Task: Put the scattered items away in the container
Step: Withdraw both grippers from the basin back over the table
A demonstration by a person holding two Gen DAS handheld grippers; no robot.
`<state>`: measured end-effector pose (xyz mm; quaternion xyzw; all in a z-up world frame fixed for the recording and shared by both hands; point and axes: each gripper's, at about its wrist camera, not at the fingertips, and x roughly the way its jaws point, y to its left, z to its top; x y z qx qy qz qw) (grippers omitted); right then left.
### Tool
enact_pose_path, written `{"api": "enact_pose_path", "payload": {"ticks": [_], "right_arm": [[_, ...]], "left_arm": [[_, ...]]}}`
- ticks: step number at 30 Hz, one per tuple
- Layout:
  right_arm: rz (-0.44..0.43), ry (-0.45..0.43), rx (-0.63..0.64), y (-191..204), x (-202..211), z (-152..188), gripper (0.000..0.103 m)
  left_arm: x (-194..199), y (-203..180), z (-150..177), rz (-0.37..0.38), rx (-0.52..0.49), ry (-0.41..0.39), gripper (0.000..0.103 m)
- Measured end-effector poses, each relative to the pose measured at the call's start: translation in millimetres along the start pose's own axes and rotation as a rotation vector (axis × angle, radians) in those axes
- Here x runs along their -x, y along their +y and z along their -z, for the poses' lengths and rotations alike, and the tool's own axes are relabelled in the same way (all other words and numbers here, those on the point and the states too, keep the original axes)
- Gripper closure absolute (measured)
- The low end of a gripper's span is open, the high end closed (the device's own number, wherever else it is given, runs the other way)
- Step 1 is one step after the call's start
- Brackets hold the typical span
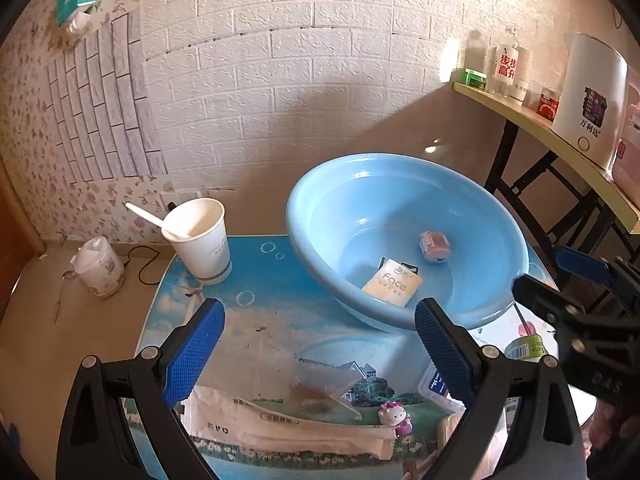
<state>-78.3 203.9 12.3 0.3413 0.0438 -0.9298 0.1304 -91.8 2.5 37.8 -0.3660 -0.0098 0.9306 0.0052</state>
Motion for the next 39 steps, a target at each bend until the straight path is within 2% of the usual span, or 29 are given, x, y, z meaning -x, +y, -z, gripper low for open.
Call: {"api": "enact_pose_path", "payload": {"ticks": [6, 13, 15, 17, 20, 24, 29, 33, 39], "right_arm": [[0.037, -0.094, -0.091, -12.4, 26.7, 22.7, 0.026], [0.035, -0.108, -0.162, -22.8, 35.7, 46.3, 0.026], [0.028, -0.101, -0.175, -24.7, 37.8, 54.0, 0.02], [0.017, -0.097, -0.185, -26.4, 41.2, 60.4, 0.019], [0.023, -0.093, -0.172, -25.7, 44.5, 67.7, 0.019], [0.043, -0.073, -0.144, -21.5, 41.5, 75.6, 0.019], [0.024, -0.083, -0.083, -11.0, 43.4, 81.3, 0.019], [0.053, -0.086, -0.034, -1.4, 45.3, 85.1, 0.019], [0.021, -0.065, -0.078, -4.9, 41.0, 86.5, 0.019]], "left_arm": [[6.9, -2.9, 13.3, -0.015, 0.026, -0.025, 0.006], [16.0, -2.3, 33.4, -0.025, 0.071, -0.054, 0.002], [18.3, -2.6, 35.9, -0.023, 0.08, -0.048, 0.002], [22.3, -5.9, 36.9, -0.023, 0.062, -0.048, 0.0], [28.7, -12.2, 38.8, -0.038, 0.025, -0.069, 0.0], [25.0, -17.5, 41.9, -0.034, 0.0, -0.045, 0.0], [23.9, -17.1, 47.2, -0.001, 0.001, -0.038, 0.0], [23.6, -17.1, 50.4, -0.037, -0.01, -0.03, 0.0], [24.5, -13.2, 53.5, -0.028, 0.004, -0.032, 0.0]]}}
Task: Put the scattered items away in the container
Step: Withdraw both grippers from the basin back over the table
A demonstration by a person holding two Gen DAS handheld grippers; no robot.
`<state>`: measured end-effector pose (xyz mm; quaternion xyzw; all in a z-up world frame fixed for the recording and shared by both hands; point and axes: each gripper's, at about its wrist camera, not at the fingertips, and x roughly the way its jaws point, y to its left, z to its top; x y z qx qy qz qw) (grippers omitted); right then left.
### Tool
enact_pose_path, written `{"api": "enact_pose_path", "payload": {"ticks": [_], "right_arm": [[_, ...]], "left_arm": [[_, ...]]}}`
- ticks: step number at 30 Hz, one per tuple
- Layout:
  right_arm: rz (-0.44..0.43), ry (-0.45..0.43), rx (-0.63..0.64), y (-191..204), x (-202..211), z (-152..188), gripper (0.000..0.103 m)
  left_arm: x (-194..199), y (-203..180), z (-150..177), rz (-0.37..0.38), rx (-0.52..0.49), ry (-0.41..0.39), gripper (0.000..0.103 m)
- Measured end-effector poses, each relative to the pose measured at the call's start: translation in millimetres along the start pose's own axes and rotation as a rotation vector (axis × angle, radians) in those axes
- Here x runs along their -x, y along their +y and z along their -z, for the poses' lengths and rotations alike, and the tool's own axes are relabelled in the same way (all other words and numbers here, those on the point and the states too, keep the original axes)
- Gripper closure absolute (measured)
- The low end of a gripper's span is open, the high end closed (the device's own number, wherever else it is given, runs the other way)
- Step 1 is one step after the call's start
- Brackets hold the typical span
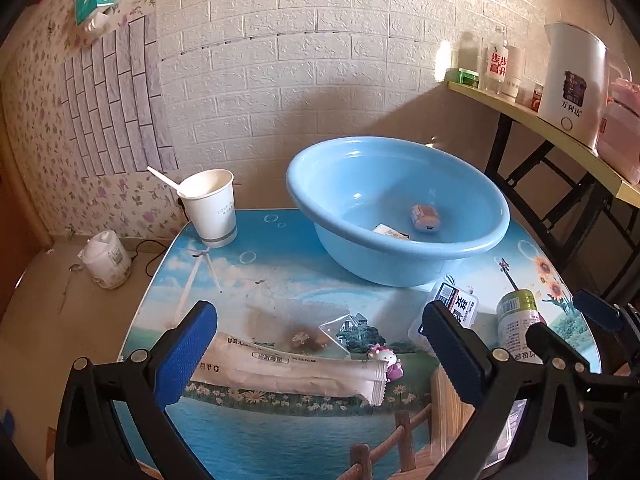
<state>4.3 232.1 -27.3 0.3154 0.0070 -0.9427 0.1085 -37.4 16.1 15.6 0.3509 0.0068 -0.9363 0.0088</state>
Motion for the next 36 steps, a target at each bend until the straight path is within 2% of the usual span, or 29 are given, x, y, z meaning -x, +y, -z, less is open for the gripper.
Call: {"api": "enact_pose_path", "payload": {"ticks": [6, 11, 22, 26, 31, 36], "right_arm": [[0.013, -0.027, -0.029, -6.5, 3.7, -0.3, 0.019], [0.015, 0.001, -0.016, -4.8, -0.6, 2.9, 0.019], [0.04, 0.038, -0.027, -10.9, -8.3, 12.0, 0.019], [0.037, 0.056, -0.027, -12.4, -12.8, 16.2, 0.019], [0.047, 0.066, -0.037, -16.1, -16.2, 18.5, 0.019], [0.054, 0.056, -0.04, -20.5, -16.6, 20.4, 0.019]], "left_arm": [[-1.3, 2.3, 3.3, -0.013, 0.008, 0.004, 0.0], [-6.4, 5.3, 6.7, -0.011, 0.029, 0.024, 0.0], [-7.3, 4.3, 18.4, -0.041, -0.022, 0.003, 0.0], [-11.4, 9.1, 17.8, 0.004, 0.02, 0.037, 0.0], [-11.1, 10.0, 18.9, -0.015, 0.004, 0.017, 0.0], [-12.8, 16.0, 21.7, 0.014, 0.018, 0.027, 0.0]]}}
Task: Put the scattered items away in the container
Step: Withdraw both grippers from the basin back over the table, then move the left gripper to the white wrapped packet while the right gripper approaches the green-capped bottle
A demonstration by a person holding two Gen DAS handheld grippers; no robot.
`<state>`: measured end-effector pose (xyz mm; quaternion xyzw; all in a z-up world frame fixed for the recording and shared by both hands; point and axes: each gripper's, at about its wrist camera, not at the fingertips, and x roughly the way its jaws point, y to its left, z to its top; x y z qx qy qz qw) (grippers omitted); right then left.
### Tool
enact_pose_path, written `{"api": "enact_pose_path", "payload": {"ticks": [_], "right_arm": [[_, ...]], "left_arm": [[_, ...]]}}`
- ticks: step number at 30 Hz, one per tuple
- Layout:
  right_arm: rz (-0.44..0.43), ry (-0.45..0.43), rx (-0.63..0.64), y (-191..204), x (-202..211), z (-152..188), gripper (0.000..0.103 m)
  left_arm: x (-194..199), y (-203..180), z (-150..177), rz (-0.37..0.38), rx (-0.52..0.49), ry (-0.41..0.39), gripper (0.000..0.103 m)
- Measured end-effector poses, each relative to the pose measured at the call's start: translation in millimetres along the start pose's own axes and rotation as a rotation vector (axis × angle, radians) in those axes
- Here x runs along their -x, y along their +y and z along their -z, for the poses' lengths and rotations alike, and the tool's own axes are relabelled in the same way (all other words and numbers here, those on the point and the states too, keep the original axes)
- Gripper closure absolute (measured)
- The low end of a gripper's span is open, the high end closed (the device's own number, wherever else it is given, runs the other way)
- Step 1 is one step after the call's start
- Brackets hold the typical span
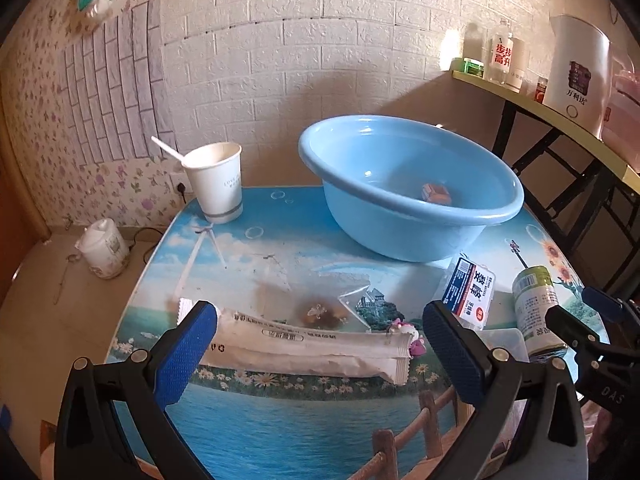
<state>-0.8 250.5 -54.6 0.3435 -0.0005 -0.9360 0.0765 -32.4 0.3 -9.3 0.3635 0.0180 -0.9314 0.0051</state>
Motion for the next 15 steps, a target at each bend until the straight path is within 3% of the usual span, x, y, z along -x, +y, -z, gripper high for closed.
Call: {"api": "enact_pose_path", "payload": {"ticks": [15], "right_arm": [[-0.021, 0.027, -0.021, -6.4, -7.9, 7.5, 0.019]], "left_arm": [[-10.8, 13.3, 13.2, 0.005, -0.014, 0.03, 0.0]]}}
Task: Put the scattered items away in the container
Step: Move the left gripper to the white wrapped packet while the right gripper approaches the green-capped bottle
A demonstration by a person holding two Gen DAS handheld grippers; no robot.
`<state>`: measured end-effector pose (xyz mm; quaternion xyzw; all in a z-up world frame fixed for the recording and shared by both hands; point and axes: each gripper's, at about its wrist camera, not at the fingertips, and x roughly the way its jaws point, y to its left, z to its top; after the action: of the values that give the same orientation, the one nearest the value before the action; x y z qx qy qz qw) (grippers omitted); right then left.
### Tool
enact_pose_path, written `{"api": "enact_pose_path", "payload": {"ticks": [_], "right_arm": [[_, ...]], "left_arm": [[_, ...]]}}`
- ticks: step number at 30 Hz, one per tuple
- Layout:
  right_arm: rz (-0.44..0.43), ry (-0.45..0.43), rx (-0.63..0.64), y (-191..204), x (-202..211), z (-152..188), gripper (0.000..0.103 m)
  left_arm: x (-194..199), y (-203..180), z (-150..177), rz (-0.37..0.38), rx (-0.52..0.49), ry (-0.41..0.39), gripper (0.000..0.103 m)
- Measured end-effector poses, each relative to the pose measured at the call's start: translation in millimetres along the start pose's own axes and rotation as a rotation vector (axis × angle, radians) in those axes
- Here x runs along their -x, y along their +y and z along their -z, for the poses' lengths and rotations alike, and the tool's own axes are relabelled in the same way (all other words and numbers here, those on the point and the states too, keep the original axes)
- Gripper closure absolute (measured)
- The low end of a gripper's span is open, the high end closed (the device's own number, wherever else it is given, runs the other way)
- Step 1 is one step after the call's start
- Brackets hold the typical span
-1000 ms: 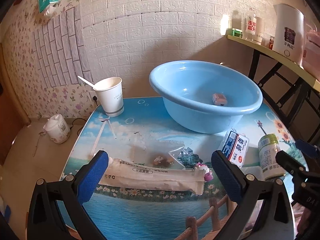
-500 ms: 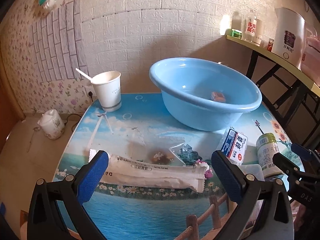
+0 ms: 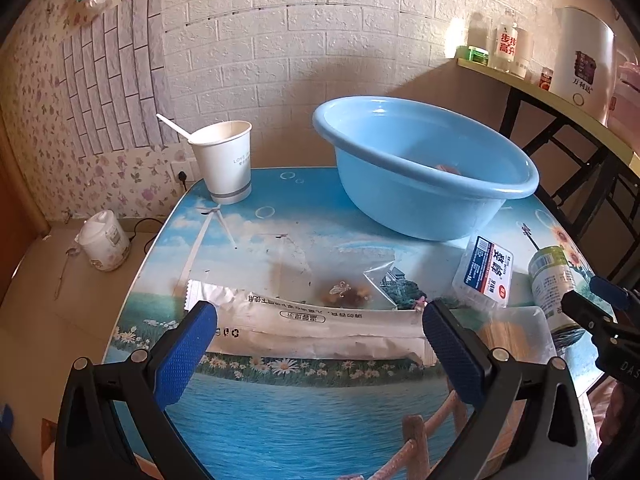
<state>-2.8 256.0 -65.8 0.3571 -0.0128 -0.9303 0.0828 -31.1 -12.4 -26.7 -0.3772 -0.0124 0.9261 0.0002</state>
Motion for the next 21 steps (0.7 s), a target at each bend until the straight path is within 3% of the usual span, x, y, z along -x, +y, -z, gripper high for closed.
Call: {"api": "enact_pose_path", "payload": {"ticks": [7, 14, 21], "right_arm": [[0.006, 0.019, 0.001, 3.4, -4.6, 2.6, 0.019], [0.012, 0.037, -0.003, 4.6, -11.0, 3.0, 0.019], [0.024, 0.057, -0.002, 4.8, -17.3, 4.8, 0.019]], "left_arm": [[2.5, 2.3, 9.9, 0.012, -0.063, -0.014, 0.0], [-5.7, 25.5, 16.8, -0.018, -0.042, 0.006, 0.0], [-15.1, 25.4, 18.6, 0.011, -0.05, 0.03, 0.0]]}}
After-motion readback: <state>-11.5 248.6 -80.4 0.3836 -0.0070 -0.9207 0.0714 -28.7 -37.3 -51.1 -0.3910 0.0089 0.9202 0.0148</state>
